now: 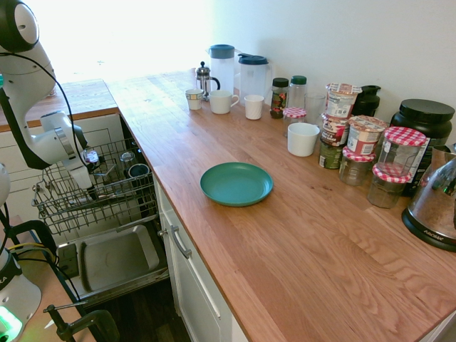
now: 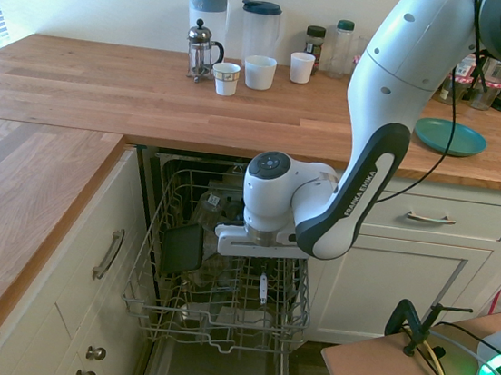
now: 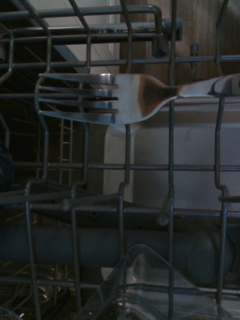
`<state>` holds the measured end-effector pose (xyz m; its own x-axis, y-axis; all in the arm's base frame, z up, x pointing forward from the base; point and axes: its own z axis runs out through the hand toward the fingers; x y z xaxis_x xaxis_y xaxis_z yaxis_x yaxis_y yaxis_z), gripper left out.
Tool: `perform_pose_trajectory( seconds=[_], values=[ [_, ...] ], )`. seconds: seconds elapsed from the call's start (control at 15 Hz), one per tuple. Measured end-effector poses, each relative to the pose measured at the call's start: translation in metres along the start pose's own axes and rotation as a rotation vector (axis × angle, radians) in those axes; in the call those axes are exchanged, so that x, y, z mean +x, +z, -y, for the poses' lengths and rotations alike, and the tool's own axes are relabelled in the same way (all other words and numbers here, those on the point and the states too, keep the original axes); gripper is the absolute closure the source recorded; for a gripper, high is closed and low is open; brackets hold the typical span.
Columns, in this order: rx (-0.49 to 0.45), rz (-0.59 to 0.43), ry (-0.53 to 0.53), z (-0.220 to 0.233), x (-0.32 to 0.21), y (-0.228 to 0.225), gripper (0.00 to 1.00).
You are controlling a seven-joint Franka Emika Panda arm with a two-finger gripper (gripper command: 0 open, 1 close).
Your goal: Put the fork in the dishwasher
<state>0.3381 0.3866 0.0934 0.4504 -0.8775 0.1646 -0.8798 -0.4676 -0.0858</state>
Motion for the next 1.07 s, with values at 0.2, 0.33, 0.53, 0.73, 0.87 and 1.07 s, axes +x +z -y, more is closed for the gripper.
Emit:
perform_pose_trajectory(
  seconds=[0.2, 0.33, 0.53, 0.73, 0.87, 1.07],
  values=[
    [-0.001, -0.001, 0.007, -0.002, -0.002, 0.005, 0.00],
    [0.002, -0.005, 0.014, -0.001, -0.001, 0.006, 0.00],
    [0.015, -0.010, 0.017, 0.001, 0.002, 0.005, 0.00],
    [0.034, -0.016, 0.015, 0.001, 0.005, -0.008, 0.00],
    [0.062, -0.016, 0.021, -0.001, 0.010, -0.035, 0.00],
    [0.086, -0.040, 0.033, -0.012, 0.018, -0.085, 0.00]
  ],
)
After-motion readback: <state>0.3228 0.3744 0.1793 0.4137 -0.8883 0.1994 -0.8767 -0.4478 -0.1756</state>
